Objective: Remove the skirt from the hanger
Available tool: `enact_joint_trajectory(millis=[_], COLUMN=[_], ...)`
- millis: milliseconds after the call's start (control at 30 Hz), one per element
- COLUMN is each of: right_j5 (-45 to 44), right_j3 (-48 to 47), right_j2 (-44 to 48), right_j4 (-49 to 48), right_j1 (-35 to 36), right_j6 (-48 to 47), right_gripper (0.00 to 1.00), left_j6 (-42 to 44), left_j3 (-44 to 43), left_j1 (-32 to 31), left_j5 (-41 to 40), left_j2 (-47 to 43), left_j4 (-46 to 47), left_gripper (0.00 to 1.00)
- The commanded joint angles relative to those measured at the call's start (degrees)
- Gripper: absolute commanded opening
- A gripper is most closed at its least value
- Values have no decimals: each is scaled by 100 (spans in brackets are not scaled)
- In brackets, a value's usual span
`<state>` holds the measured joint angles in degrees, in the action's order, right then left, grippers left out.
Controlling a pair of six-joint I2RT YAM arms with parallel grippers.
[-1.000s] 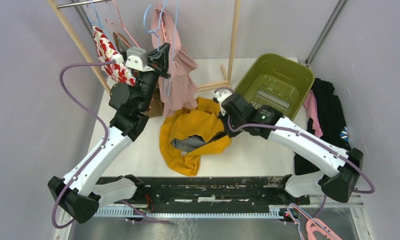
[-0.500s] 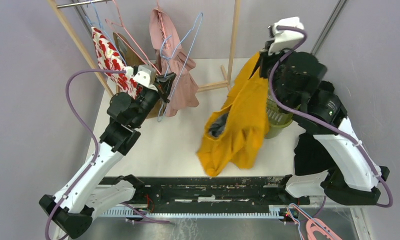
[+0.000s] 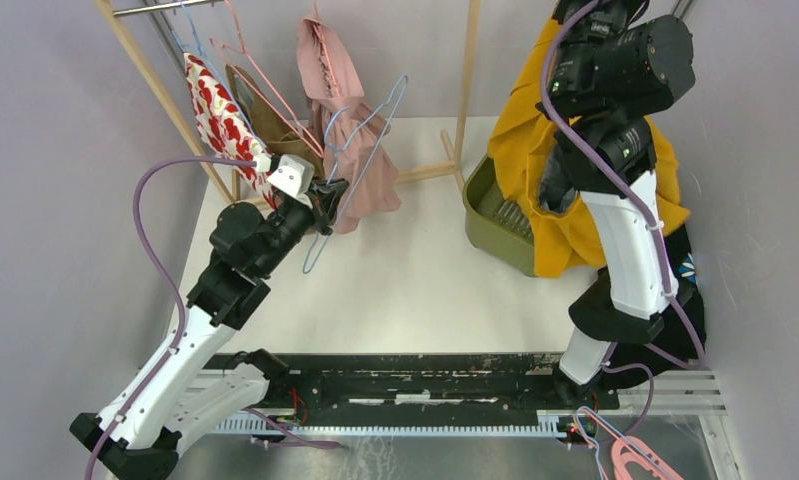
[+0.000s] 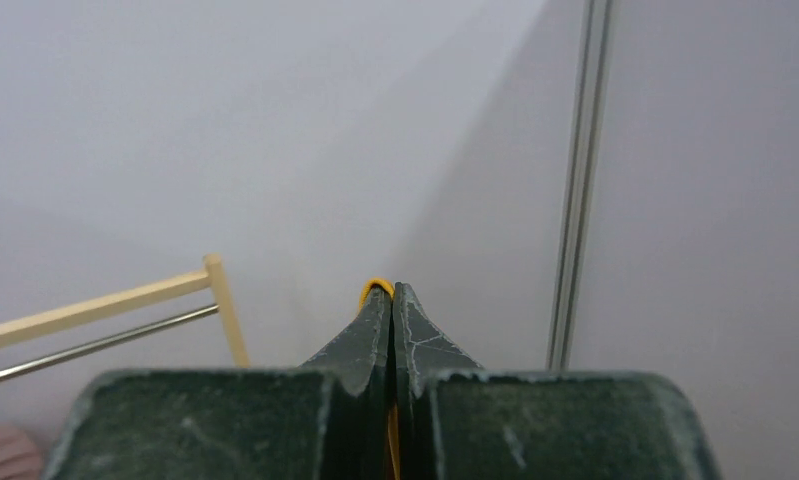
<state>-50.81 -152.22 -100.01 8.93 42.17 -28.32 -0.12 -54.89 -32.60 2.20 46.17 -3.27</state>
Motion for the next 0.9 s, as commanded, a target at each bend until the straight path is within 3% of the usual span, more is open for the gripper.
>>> enact_joint_trajectory(millis=[0, 367, 567, 733, 867], right_j5=[568, 1094, 1287, 1583, 2020], right_j3=[-189, -113, 930, 899, 1484], right_j2=[65, -551, -532, -948, -973], right_j4=[-699, 83, 581, 1217, 1787], right_j1=[-666, -1877, -2935, -3746, -3945], right_j6=[581, 2064, 3103, 3439, 3666], right_gripper=[1, 1, 1, 1, 1], left_j6=[-319, -297, -327, -291, -278], left_j3=[118, 126, 100, 37, 25], left_j1=[-11, -10, -11, -11, -15], left_j5=[162, 105, 67, 6, -6], left_j2=[-166, 39, 150, 254, 379], left_j4=[5, 58, 83, 53, 99], left_gripper=[3, 3, 3, 3, 3])
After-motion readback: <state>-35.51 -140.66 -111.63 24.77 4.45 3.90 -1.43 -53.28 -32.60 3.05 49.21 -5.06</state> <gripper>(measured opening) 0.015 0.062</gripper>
